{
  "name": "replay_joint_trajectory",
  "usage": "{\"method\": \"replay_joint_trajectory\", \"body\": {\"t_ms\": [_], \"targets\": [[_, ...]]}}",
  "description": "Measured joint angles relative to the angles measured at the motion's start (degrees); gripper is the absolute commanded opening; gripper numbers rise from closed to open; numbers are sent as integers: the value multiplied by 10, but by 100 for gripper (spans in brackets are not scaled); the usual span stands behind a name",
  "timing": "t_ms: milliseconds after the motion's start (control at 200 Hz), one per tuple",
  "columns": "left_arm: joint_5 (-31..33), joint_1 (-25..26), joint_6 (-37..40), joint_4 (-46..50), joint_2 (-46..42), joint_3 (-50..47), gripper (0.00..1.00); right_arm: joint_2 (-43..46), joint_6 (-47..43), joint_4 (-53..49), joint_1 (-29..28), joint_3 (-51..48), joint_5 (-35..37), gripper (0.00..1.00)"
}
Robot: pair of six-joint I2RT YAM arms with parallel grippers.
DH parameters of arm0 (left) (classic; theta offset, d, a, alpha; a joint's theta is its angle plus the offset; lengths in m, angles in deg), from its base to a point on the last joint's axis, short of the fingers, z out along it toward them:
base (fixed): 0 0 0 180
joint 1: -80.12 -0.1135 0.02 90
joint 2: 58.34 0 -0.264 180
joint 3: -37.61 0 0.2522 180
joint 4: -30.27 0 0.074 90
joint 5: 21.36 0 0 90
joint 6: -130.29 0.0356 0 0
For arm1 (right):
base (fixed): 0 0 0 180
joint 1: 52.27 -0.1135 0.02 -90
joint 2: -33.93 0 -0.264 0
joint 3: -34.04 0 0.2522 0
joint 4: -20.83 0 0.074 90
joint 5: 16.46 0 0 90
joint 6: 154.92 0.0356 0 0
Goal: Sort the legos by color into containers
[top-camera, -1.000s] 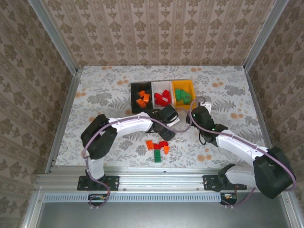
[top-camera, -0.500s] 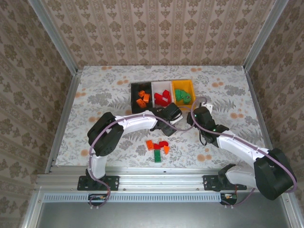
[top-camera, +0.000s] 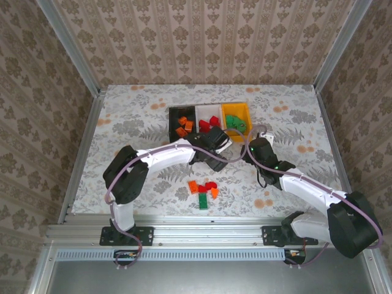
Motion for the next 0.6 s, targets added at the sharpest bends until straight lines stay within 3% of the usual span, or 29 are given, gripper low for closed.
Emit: {"method": "replay_joint_trajectory", "body": {"t_ms": [130,600], "targets": [[0,2,-46,12,31,28,89,0,0,0,0,-1,0,65],[5,2,-192,29,85,63,69,10,0,0,0,-3,0,65]]}}
